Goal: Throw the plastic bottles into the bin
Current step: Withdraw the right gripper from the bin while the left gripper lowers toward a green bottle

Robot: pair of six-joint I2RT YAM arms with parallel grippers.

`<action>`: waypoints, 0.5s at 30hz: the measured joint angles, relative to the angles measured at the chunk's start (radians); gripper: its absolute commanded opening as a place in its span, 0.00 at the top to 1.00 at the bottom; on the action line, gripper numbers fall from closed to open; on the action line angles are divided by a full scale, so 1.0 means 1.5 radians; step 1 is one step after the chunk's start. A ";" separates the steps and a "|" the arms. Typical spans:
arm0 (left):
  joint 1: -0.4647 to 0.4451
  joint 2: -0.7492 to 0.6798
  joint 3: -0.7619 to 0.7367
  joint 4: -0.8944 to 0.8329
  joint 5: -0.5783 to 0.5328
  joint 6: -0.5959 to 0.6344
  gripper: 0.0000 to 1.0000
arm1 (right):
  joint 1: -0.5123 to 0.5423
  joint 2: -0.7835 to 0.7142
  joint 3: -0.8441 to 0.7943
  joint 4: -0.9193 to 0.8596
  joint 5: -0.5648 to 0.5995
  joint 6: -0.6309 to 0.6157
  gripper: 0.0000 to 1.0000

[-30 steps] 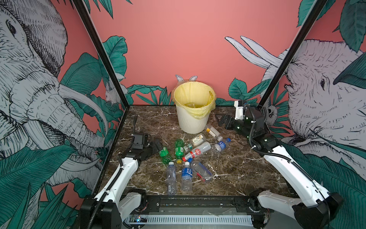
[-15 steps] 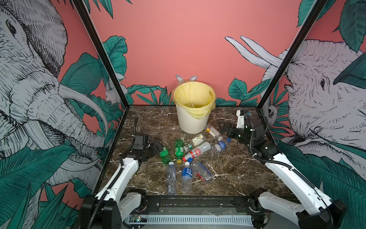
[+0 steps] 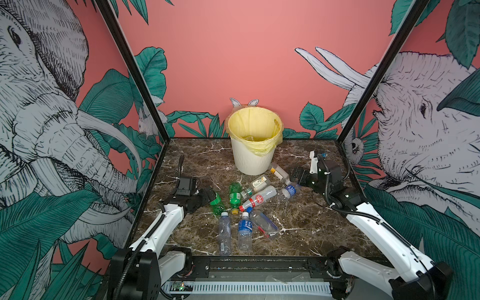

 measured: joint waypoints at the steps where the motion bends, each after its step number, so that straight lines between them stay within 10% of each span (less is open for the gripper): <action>1: 0.000 0.005 0.000 0.003 0.002 0.000 0.01 | 0.000 0.000 -0.001 -0.002 0.001 0.001 0.01; 15: 0.000 0.074 0.000 0.039 0.032 0.002 0.01 | 0.000 0.001 -0.024 -0.012 0.007 0.020 0.01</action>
